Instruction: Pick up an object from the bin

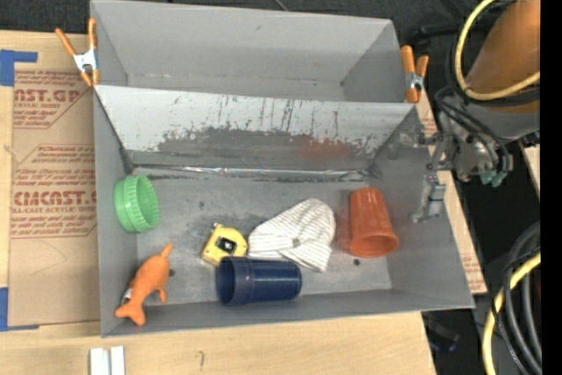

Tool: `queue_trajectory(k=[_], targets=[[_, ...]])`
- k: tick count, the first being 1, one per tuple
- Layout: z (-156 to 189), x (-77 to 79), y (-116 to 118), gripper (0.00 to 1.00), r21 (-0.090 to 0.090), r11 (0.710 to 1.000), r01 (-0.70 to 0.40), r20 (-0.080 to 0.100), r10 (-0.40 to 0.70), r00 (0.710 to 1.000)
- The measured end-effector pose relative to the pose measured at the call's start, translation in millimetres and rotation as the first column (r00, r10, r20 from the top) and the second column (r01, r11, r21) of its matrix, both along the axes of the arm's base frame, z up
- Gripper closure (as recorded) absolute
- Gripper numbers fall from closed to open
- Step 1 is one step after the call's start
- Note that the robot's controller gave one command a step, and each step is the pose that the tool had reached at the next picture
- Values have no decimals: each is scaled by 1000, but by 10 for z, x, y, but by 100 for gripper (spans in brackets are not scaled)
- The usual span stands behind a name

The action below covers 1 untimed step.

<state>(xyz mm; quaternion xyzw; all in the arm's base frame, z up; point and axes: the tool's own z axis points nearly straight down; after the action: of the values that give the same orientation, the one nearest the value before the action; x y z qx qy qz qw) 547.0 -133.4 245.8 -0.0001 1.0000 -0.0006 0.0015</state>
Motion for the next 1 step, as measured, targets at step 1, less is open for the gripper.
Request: queue_trajectory(k=[1], targets=[[-827,-13,-110,0,-1,999,-54,4,54,999]])
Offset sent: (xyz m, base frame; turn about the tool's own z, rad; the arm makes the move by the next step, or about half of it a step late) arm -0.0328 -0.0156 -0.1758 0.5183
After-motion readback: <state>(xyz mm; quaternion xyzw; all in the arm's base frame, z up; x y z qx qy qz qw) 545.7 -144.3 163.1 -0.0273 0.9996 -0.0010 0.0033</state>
